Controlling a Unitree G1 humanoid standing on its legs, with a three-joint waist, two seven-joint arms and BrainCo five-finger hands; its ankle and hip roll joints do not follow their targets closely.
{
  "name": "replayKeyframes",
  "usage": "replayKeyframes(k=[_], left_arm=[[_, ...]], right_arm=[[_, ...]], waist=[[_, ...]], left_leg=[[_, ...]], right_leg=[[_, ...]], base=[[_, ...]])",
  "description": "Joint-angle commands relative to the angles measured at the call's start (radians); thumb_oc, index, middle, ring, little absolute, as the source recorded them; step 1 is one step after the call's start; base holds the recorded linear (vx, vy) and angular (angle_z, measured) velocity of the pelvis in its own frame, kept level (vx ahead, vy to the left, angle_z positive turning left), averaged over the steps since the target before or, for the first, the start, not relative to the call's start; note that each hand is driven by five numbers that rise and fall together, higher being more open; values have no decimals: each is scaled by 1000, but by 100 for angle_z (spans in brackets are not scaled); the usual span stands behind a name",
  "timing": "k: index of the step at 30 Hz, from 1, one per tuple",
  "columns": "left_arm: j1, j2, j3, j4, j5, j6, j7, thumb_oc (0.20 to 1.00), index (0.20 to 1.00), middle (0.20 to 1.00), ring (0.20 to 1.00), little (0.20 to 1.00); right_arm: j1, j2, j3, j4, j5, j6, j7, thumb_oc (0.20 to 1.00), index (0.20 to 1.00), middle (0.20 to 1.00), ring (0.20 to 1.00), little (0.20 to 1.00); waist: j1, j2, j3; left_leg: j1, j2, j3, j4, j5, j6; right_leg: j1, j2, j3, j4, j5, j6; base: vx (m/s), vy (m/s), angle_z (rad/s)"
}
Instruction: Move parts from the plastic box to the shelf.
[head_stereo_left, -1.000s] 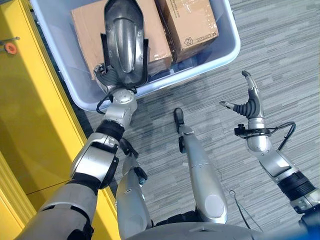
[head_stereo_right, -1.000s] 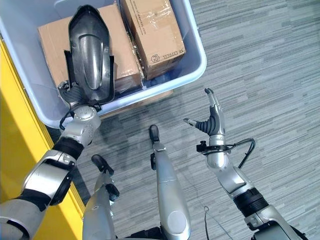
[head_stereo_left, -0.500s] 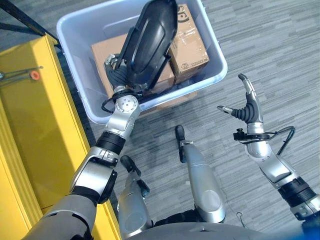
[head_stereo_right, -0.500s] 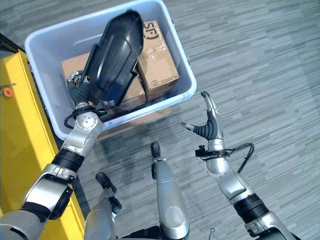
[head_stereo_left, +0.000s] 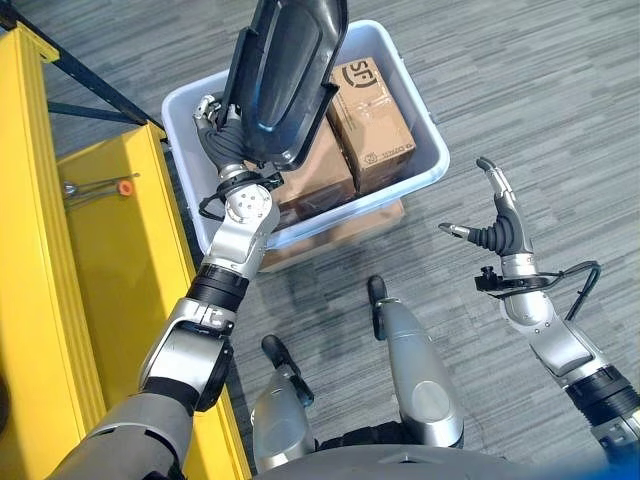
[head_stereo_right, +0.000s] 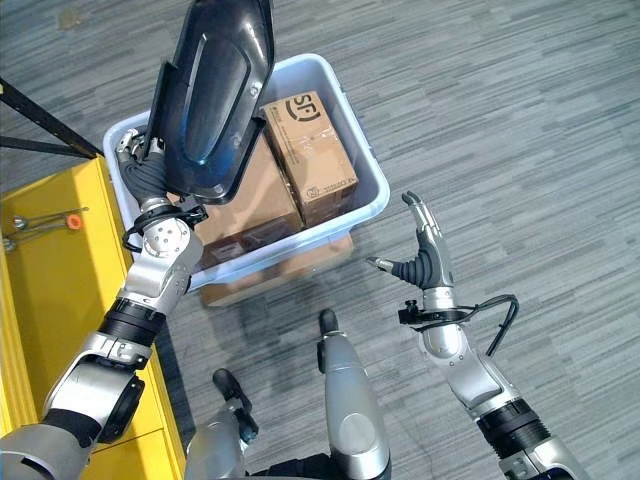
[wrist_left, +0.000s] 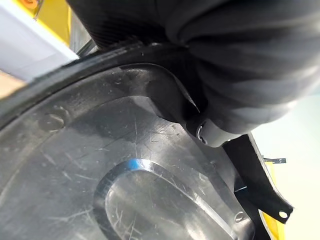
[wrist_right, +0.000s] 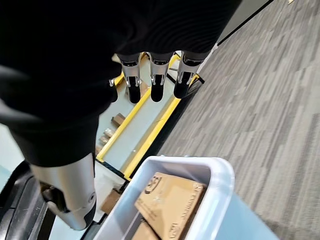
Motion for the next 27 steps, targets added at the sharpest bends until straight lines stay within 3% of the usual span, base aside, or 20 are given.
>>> replayKeyframes(k=[1, 10, 16, 18, 20, 22, 23, 27], left_arm=[[87, 9, 66, -103, -16, -96, -6, 200, 200, 200, 200, 200], [245, -52, 80, -233, -230, -154, -114, 200, 200, 200, 200, 200], [410, -111, 78, -307, -331, -184, -177, 200, 200, 200, 200, 200], [439, -113, 84, -310, -356, -175, -201, 200, 200, 200, 200, 200], [454, -117, 84, -303, -363, -158, -239, 200, 200, 200, 200, 200], [451, -119, 67, -289, -356, -151, -280, 200, 200, 200, 200, 200], [449, -120, 62, -289, -351, -150, -281, 200, 200, 200, 200, 200], [430, -116, 29, -307, -323, -135, -260, 200, 200, 200, 200, 200]], right_arm=[[48, -3, -2, -24, -49, -65, 6, 1000, 1000, 1000, 1000, 1000], [60, 5, -4, -33, -62, -102, 64, 1000, 1000, 1000, 1000, 1000], [70, 19, 27, -34, -77, -123, 153, 1000, 1000, 1000, 1000, 1000], [84, 22, 33, -33, -78, -130, 164, 1000, 1000, 1000, 1000, 1000], [114, 20, 30, -46, -75, -131, 164, 1000, 1000, 1000, 1000, 1000], [149, 16, 21, -53, -69, -144, 154, 1000, 1000, 1000, 1000, 1000], [152, 16, 22, -53, -69, -145, 150, 1000, 1000, 1000, 1000, 1000], [156, 20, 31, -50, -59, -140, 141, 1000, 1000, 1000, 1000, 1000]], waist=[[7, -50, -82], [46, -38, -104], [89, -29, -134], [94, -30, -149], [84, -37, -168], [67, -41, -190], [66, -41, -194], [56, -50, -219]], left_leg=[[-61, 66, -52, 59, -44, -43], [-38, 63, -80, 75, -35, -32], [10, 94, -96, -2, 45, -40], [19, 108, -63, -30, 60, -44], [21, 129, 15, -41, 75, -51], [14, 153, 121, 27, 68, -55], [14, 154, 135, 46, 62, -52], [28, 130, 210, 164, -50, -3]], right_leg=[[174, -19, -64, -83, -133, 38], [245, -22, -90, -51, -171, 29], [332, -25, -136, -57, -187, 27], [356, -34, -167, -72, -184, 25], [387, -47, -222, -109, -173, 24], [421, -47, -299, -163, -151, 15], [424, -45, -309, -170, -149, 12], [440, -46, -364, -223, -134, -2]], base=[[23, 33, 0], [13, -18, 8], [91, -36, 17], [45, -42, 32], [-25, -83, 46], [-117, -161, 91], [-135, -164, 124], [-121, -76, 84]])
